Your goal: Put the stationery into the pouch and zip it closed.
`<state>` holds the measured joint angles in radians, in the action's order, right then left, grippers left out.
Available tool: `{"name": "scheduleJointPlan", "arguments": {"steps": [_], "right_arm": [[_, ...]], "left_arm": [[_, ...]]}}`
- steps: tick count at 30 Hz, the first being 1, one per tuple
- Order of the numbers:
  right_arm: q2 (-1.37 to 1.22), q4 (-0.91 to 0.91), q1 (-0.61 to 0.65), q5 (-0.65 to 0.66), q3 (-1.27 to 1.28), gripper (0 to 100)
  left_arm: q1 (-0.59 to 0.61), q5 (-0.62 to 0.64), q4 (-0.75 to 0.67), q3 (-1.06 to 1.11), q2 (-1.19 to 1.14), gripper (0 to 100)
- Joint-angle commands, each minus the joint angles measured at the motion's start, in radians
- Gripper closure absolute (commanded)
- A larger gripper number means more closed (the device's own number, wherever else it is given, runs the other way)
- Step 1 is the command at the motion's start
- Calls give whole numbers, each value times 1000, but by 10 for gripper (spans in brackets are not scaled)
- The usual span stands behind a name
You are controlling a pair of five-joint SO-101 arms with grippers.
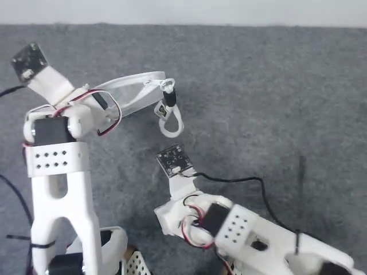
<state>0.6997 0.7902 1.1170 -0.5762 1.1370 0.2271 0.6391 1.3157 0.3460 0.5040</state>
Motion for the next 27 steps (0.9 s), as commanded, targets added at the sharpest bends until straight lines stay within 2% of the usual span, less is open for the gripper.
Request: {"name": "scheduleJointPlan", "arguments": {"steps": [1, 5, 10, 18, 20, 25, 27], "right_arm": [[-104, -79, 4, -11, -11, 793], [-173, -125, -31, -9, -18, 793], [-252, -90, -77, -9, -80, 793], [-384, -91, -87, -9, -121, 796], [-390, -91, -87, -6, -121, 833], [-390, -90, -85, -3, -130, 996], [-389, -85, -87, -3, -132, 983]], "left_arm": [[6, -5, -29, -10, 38, 987], [6, -5, -28, -10, 38, 987], [8, -5, -32, 2, 38, 987], [8, -5, -32, 5, 38, 987], [8, -5, -32, 5, 38, 987], [8, -5, -32, 5, 38, 987], [8, -5, -32, 5, 38, 987]]}}
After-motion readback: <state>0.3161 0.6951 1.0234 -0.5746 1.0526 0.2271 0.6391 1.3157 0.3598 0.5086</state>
